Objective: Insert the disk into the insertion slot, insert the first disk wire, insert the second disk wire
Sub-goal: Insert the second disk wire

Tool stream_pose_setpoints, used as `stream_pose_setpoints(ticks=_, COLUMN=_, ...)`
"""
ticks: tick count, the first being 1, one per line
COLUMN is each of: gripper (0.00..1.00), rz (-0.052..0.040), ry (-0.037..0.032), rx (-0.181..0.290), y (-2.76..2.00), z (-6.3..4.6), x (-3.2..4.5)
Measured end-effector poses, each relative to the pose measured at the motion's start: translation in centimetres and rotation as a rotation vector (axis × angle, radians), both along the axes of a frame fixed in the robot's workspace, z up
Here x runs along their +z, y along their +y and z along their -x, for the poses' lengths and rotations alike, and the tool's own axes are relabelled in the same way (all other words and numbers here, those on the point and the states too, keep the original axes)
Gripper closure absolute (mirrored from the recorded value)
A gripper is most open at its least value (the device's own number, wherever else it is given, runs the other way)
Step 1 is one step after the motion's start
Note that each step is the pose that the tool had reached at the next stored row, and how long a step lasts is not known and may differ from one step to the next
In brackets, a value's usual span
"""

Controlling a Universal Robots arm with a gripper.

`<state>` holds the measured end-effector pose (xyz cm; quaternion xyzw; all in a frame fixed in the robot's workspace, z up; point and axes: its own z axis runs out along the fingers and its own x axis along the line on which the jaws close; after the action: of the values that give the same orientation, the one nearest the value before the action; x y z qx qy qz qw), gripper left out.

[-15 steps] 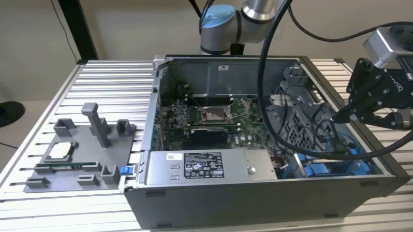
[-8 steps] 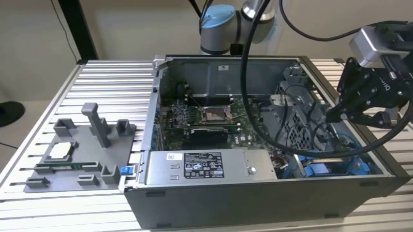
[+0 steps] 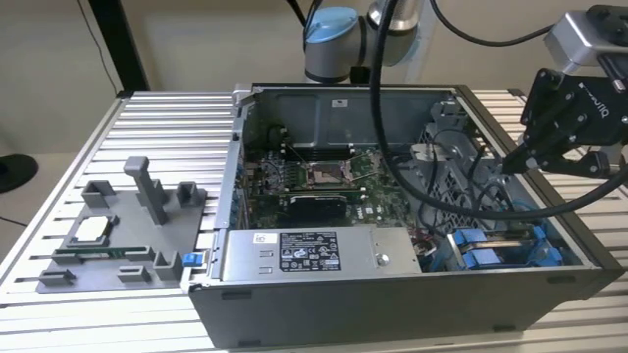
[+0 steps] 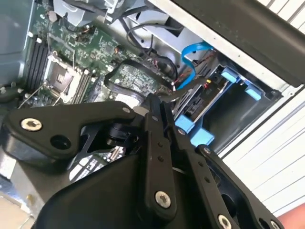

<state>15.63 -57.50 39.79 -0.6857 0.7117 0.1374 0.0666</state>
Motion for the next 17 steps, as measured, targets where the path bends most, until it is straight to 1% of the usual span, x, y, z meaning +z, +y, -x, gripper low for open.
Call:
stream_pose_setpoints(ticks=1, gripper=1.0, rz=0.002, ry=0.0, rx=0.0, y=-0.01, z=0.03, x=0.0)
stream_pose_setpoints(ticks=2, gripper=1.0, rz=0.0069, ry=0.0, rx=0.0, y=-0.02, z=0.06, x=0.0)
stream_pose_setpoints(ticks=3, gripper=1.0, rz=0.0148, ry=0.0, rx=0.0, y=-0.04, z=0.09, x=0.0)
stream_pose_setpoints(ticks=7, gripper=1.0, rz=0.0542, ry=0.0, rx=0.0, y=-0.13, z=0.31, x=-0.07)
stream_pose_setpoints(ticks=9, gripper=1.0, rz=0.069, ry=0.0, rx=0.0, y=-0.17, z=0.51, x=-0.12)
stream_pose_setpoints(ticks=13, gripper=1.0, rz=0.0952, ry=-0.0012, rx=-0.004, y=-0.26, z=0.77, x=-0.27)
stream_pose_setpoints(ticks=15, gripper=1.0, rz=0.1088, ry=-0.0047, rx=-0.009, y=-0.3, z=0.89, x=-0.37)
stream_pose_setpoints(ticks=17, gripper=1.0, rz=0.1181, ry=-0.0118, rx=-0.016, y=-0.31, z=0.93, x=-0.5)
